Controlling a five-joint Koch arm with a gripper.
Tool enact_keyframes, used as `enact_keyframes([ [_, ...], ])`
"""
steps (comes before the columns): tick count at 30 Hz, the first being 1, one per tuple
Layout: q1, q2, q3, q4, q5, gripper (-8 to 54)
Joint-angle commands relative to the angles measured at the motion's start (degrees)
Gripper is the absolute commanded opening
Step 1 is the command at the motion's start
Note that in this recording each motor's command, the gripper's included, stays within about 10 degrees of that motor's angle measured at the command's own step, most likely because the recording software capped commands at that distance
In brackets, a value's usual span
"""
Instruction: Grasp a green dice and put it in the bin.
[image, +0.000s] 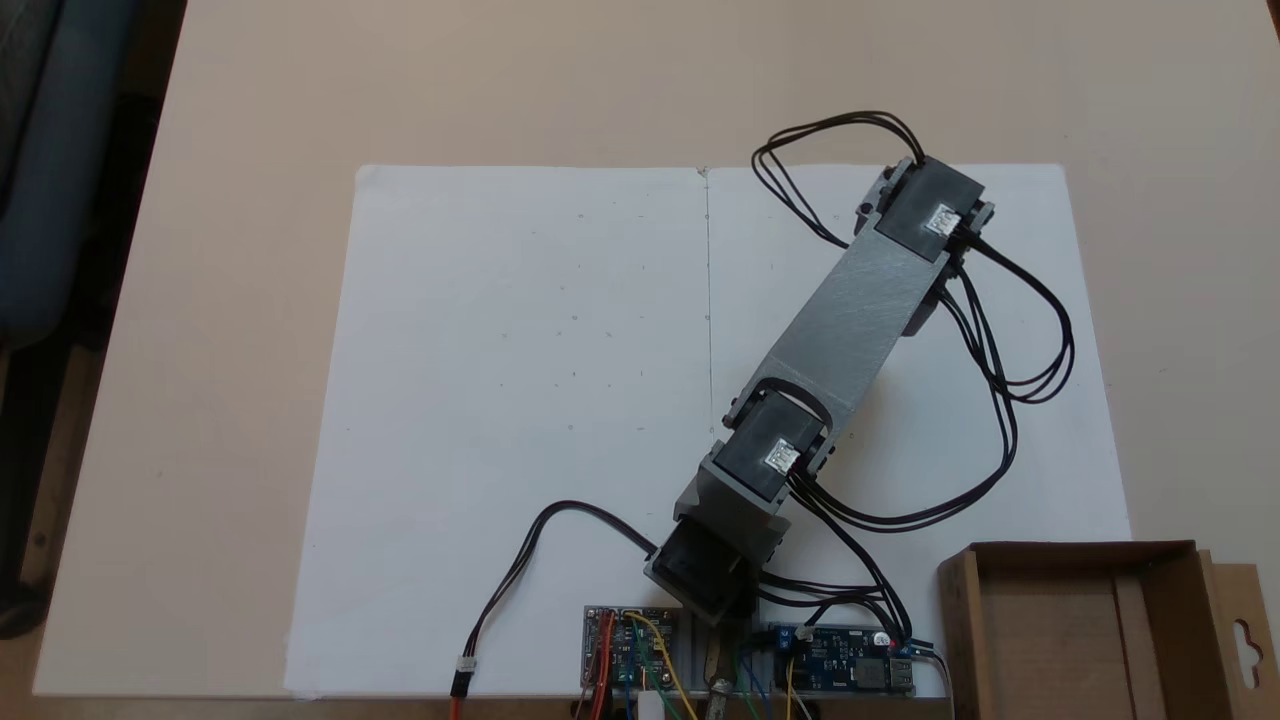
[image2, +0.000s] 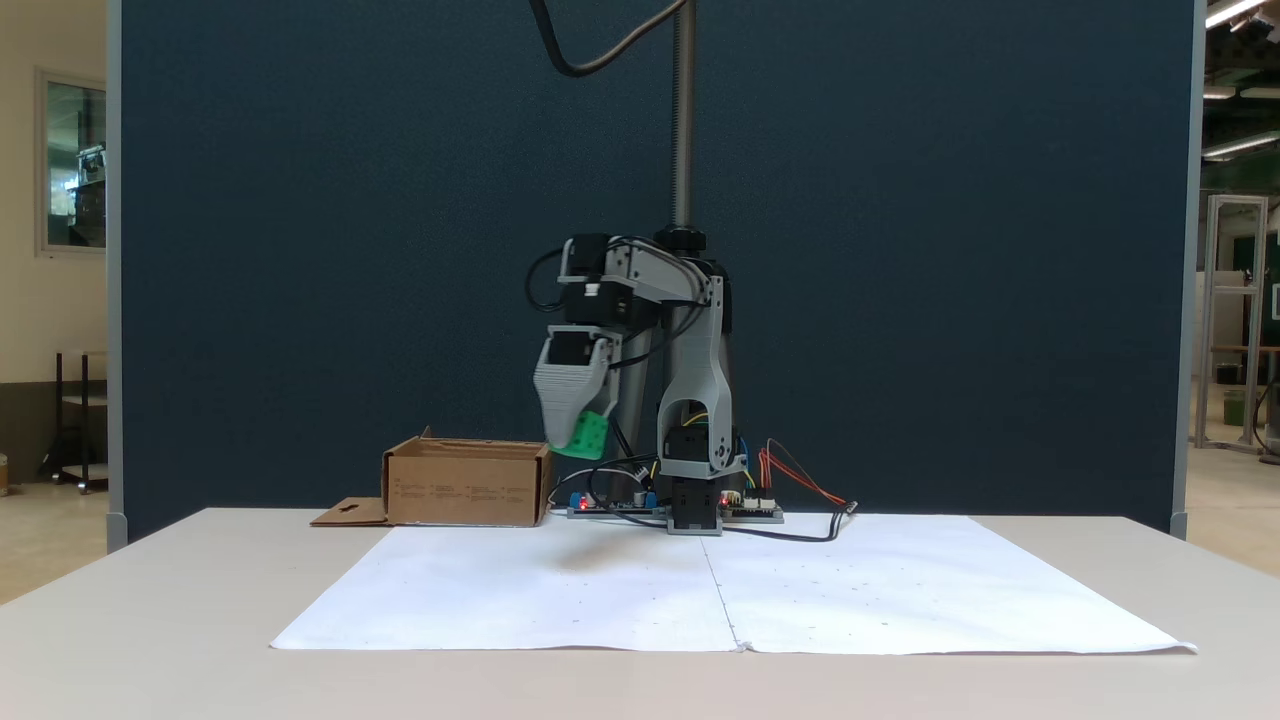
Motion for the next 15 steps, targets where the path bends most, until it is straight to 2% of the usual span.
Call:
enact_keyframes([
  [1, 7.6, 2.5, -2.8, 3.1, 3.1, 12.3],
  [15, 65.6, 1.6, -9.4, -2.2, 0.4, 12.3],
])
